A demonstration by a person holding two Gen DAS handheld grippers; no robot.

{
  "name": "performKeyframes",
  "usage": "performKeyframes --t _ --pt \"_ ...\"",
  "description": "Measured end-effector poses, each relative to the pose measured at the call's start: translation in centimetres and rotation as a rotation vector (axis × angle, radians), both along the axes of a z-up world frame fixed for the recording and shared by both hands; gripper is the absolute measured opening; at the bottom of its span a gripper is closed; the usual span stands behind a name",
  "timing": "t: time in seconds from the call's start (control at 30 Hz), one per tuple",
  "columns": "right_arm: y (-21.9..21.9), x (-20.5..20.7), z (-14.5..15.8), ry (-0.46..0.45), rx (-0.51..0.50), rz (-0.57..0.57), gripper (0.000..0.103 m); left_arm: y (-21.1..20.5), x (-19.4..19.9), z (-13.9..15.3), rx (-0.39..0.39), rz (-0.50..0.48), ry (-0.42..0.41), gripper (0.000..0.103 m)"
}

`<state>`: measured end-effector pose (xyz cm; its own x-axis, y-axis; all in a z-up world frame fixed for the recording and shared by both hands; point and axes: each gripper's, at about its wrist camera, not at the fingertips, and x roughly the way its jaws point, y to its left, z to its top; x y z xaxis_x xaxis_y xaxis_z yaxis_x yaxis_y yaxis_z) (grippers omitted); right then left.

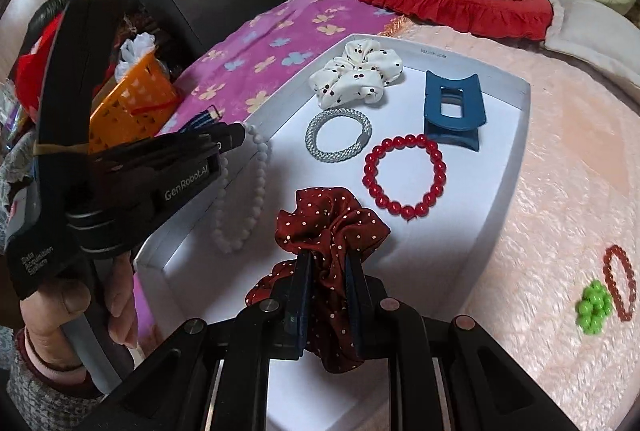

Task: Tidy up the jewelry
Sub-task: 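Carry pearl bracelet and scrunchie into the white tray and open both grippers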

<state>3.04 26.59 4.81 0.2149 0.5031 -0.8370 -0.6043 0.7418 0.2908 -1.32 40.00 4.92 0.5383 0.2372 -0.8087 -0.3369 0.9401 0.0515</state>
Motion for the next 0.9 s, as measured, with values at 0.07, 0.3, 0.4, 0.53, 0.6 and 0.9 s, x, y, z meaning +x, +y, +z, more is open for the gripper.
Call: performKeyframes --t 0.07,0.3,0.4,0.53,0.6,0.9 --pt "0.4 0.6 -0.4 0.004 0.001 -0.011 0.016 0.2 0.7 -0.1 -0.024 -0.002 -0.005 0.008" --pt "1.8 3.0 -1.4 -0.006 -0.004 -0.039 0.016 0.5 2.8 0.6 -0.094 -0.022 -0.043 0.008" --pt "1.7 3.1 -1.2 -0.001 0.004 -0.039 0.024 0.4 2.6 1.3 -0.138 -0.041 -0.066 0.011" --pt "0.6 2.2 0.1 -0.065 0.018 -0.047 0.048 0.1 1.2 2.1 -0.202 -0.035 -0.094 0.041" --pt "0.1 1.6 0.7 -0.086 0.010 -0.045 0.048 0.0 0.4 2.5 -0.234 -0.027 -0.100 0.043" --pt "-5.5 -2.5 2.6 -0.192 -0.035 -0.082 0.048 -1.4 -6.7 5.4 -0.250 0.038 -0.148 0.043"
